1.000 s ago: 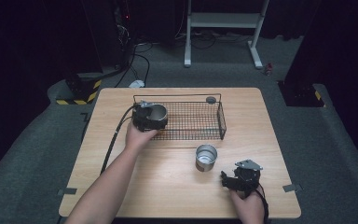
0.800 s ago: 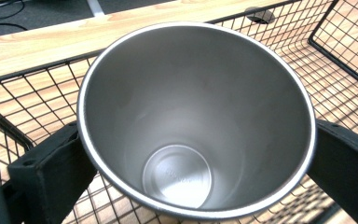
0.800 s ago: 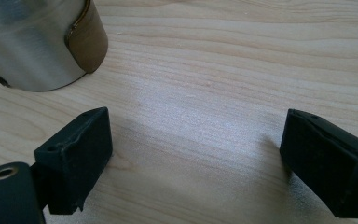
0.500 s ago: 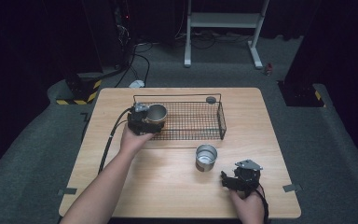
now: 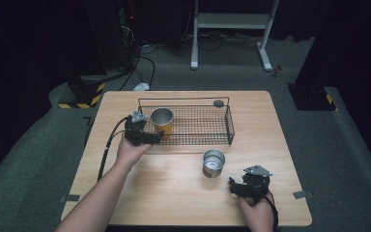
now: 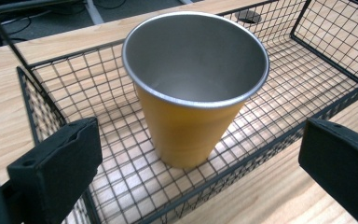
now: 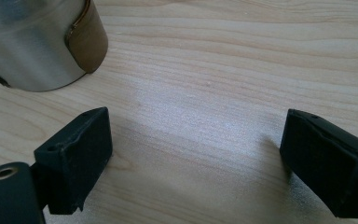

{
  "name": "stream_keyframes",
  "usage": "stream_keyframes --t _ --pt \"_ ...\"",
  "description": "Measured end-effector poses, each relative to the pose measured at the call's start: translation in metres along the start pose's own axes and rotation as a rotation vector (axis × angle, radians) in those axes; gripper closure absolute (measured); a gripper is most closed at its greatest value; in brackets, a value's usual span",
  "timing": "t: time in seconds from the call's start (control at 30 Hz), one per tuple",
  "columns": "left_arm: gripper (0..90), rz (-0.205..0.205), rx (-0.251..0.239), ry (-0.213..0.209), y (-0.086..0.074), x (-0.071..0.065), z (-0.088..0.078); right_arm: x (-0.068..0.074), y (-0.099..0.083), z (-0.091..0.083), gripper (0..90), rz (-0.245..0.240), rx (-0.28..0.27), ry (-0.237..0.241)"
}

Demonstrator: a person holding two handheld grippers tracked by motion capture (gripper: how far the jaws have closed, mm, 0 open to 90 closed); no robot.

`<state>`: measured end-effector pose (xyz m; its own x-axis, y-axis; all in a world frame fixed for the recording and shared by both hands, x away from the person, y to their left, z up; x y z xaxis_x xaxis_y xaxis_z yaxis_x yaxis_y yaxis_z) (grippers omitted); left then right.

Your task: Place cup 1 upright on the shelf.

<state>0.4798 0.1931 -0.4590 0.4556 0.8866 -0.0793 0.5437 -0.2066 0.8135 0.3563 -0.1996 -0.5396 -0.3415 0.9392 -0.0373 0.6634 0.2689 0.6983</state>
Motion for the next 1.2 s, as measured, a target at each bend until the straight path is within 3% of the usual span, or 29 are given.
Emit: stream_keyframes --t 0.83,1.2 --pt "0.1 -0.005 -0.012 0.009 -0.041 0.014 -0.041 0.0 0.0 0.0 9.0 0.0 0.0 0.0" --pt "0.8 -0.004 0.008 -0.037 -0.071 0.017 -0.06 0.0 0.0 0.0 9.0 0.0 -0.001 -0.001"
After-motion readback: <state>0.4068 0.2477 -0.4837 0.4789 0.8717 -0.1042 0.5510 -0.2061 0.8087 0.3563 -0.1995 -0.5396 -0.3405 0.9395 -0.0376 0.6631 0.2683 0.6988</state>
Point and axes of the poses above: each handheld gripper's, and its own axes: z roughly forward along the jaws, y roughly out of its top, x roughly to its left, the point moved 2 cm from there along z, roughly forward along the jaws, and after that the axes turned 2 degrees about -z, right-handed, at the moved point
